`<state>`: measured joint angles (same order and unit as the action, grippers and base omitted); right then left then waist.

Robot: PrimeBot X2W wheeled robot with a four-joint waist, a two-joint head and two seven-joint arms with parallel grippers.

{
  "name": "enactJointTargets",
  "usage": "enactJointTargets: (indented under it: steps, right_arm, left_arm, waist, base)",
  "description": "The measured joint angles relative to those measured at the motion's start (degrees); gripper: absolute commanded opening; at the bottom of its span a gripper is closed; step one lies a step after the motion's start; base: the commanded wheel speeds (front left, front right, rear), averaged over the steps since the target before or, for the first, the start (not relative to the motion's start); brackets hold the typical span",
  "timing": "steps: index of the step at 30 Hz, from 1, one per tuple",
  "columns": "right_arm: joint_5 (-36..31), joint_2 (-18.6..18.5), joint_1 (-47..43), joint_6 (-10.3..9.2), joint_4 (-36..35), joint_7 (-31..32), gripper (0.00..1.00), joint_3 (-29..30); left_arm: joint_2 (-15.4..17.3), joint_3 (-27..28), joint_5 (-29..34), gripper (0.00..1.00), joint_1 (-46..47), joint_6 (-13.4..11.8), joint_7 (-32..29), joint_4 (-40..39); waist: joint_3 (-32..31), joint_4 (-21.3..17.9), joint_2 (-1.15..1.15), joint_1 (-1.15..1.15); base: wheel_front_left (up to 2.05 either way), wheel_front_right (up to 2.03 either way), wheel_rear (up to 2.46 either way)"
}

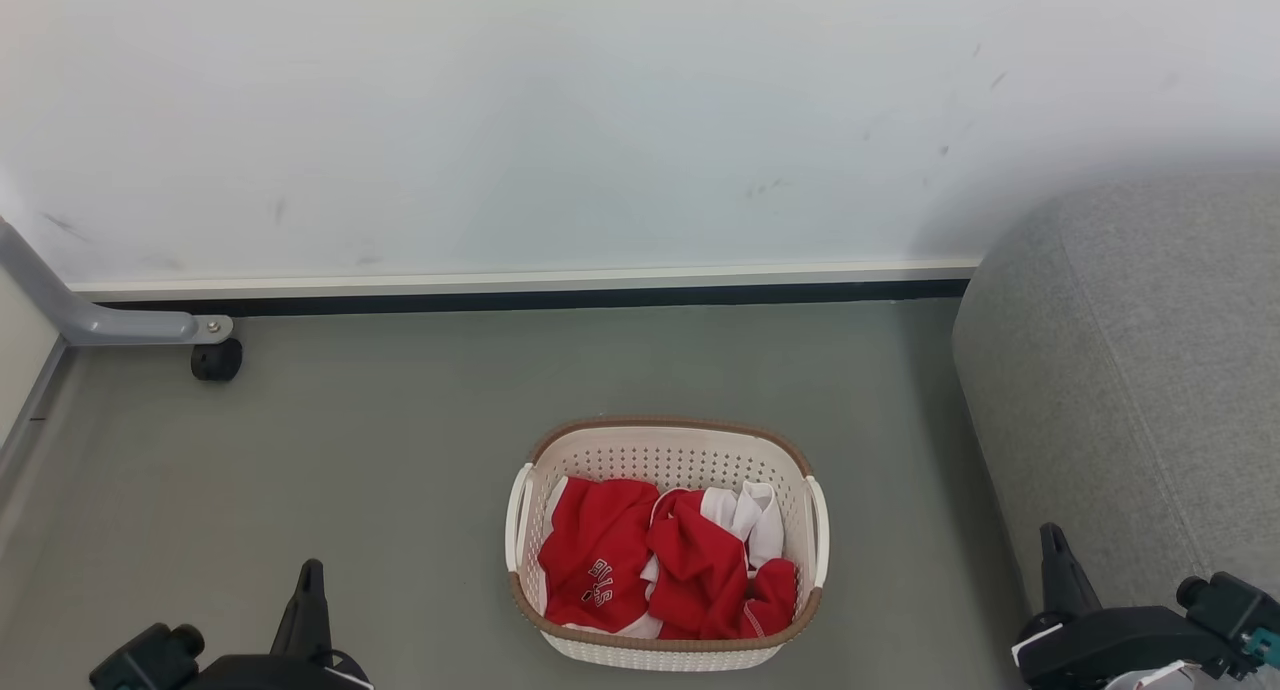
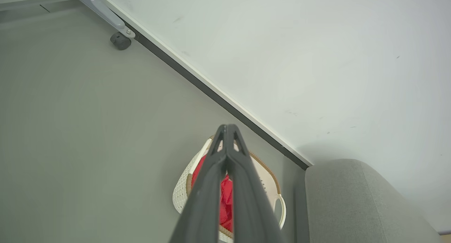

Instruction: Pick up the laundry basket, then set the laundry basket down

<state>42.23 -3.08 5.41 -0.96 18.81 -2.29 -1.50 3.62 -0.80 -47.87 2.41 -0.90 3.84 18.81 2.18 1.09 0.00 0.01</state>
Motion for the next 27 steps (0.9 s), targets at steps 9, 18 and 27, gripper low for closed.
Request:
enactJointTargets:
  steps: [9,18,27]
  right_arm:
    - [8.4,0.1,0.0,1.29,-0.2,1.6,0.0,1.6]
    - [16.5,0.2,0.0,2.57,-0.5,3.0,0.0,3.1]
    - [24.6,0.3,0.0,4.01,-0.8,4.6,0.0,4.7]
  left_arm:
    - [-0.1,0.9,-7.2,0.0,0.6,1.5,-1.8,-0.3]
    - [-0.3,2.0,-14.3,0.0,0.7,2.7,-3.3,-0.5]
    - [-0.5,2.9,-21.5,0.0,1.0,4.0,-5.3,-0.7]
  waist:
    - [-0.3,-0.2,0.0,0.0]
    - [-0.7,-0.4,0.0,0.0]
    - [-1.0,-0.5,0.0,0.0]
  base:
    - [0.0,0.0,0.0]
    - [0.0,0.0,0.0]
    - [0.0,0.0,0.0]
